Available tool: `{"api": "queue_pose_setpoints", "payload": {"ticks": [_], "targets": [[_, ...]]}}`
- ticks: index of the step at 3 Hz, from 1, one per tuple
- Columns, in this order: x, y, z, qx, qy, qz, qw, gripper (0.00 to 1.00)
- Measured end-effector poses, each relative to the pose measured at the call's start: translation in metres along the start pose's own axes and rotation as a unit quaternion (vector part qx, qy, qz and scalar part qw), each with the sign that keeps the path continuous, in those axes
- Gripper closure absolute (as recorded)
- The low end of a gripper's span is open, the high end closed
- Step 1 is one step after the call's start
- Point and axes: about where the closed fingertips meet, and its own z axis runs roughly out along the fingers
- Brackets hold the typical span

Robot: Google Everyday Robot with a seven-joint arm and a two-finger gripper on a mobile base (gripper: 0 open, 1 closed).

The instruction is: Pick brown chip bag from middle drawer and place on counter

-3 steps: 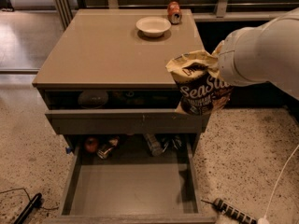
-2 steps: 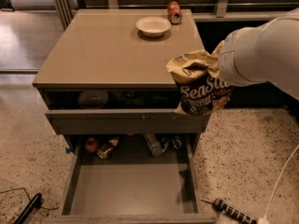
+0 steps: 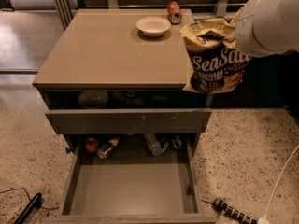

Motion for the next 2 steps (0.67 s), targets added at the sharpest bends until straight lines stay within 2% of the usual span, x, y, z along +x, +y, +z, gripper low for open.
{"api": "queue_pose_setpoints", "payload": {"ticks": [1,2], "targets": [[0.0086,-0.0508,-0.0046,0.030,0.009,0.028,0.9991,1.00],[0.0086,-0.0508,-0.0046,0.030,0.009,0.028,0.9991,1.00]]}}
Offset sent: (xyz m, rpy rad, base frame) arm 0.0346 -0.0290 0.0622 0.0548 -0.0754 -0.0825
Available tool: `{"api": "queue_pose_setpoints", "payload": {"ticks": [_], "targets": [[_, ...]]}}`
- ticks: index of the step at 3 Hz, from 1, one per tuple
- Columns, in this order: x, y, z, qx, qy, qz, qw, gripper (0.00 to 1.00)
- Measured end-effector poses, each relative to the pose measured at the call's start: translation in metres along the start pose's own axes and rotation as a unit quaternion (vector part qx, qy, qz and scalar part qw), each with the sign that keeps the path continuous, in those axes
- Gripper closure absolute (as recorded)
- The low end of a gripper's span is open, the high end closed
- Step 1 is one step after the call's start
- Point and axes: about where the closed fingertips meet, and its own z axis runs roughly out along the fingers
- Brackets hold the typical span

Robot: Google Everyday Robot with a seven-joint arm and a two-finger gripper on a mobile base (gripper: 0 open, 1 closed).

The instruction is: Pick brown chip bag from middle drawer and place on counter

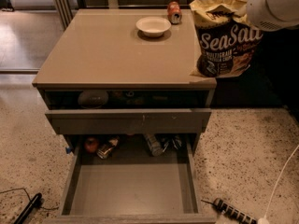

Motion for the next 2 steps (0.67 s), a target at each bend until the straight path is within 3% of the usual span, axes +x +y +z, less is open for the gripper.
{"api": "queue_pose_setpoints", "payload": {"ticks": [1,2], "targets": [[-0.008,-0.015,0.004,0.010,-0.001,0.005,0.9999,1.00],[-0.080,-0.031,0.004,0.011,-0.041,-0.016,0.9990,1.00]]}}
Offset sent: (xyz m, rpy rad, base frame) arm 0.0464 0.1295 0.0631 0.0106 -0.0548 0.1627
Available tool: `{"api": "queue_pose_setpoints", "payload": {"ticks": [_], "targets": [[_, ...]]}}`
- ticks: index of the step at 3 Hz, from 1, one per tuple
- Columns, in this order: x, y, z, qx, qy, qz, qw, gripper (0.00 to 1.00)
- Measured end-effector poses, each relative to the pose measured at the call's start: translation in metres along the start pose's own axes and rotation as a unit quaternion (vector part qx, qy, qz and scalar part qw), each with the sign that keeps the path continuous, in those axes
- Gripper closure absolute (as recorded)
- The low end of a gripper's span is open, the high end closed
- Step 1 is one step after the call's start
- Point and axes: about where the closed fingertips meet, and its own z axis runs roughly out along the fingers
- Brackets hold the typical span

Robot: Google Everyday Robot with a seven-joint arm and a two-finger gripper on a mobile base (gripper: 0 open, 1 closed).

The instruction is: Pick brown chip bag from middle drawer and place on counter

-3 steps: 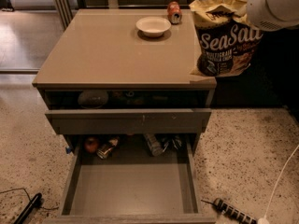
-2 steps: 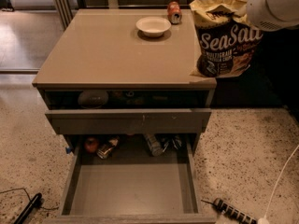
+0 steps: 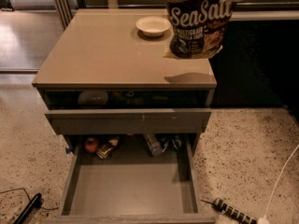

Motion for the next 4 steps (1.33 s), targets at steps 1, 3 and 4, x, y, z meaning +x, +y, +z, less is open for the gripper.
{"api": "queue_pose_setpoints", "payload": {"ticks": [1,3,4], "targets": [[-0.059,0.005,0.002,-0.009,-0.036,-0.023,0.9990,1.00],[-0.063,-0.009,0.013,-0.010,-0.051,-0.011,0.9986,1.00],[-0.101,-0.020,0.040,-0.024,-0.076,-0.016,0.9967,1.00]]}}
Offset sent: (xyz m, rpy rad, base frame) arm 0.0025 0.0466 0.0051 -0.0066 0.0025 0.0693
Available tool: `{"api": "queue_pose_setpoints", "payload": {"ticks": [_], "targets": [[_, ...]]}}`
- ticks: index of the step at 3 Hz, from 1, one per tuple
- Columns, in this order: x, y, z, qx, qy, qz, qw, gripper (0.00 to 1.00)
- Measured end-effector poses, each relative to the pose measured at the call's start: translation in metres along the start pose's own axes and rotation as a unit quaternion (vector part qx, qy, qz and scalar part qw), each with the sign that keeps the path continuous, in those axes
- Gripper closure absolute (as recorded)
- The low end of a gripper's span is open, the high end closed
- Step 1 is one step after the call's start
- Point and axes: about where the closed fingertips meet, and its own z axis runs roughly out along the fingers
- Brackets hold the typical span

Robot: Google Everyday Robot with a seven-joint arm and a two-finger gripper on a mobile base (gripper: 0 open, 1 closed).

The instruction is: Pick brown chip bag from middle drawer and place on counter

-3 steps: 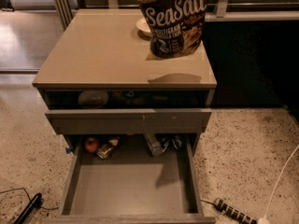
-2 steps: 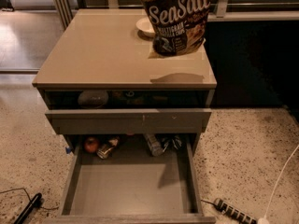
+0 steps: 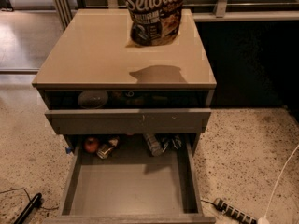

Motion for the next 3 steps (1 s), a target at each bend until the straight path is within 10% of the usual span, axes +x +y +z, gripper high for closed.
{"api": "queue_pose_setpoints", "payload": {"ticks": [3], "targets": [[-0.028,0.025,0.025,-0.032,-0.025,-0.019,0.9990,1.00]]}}
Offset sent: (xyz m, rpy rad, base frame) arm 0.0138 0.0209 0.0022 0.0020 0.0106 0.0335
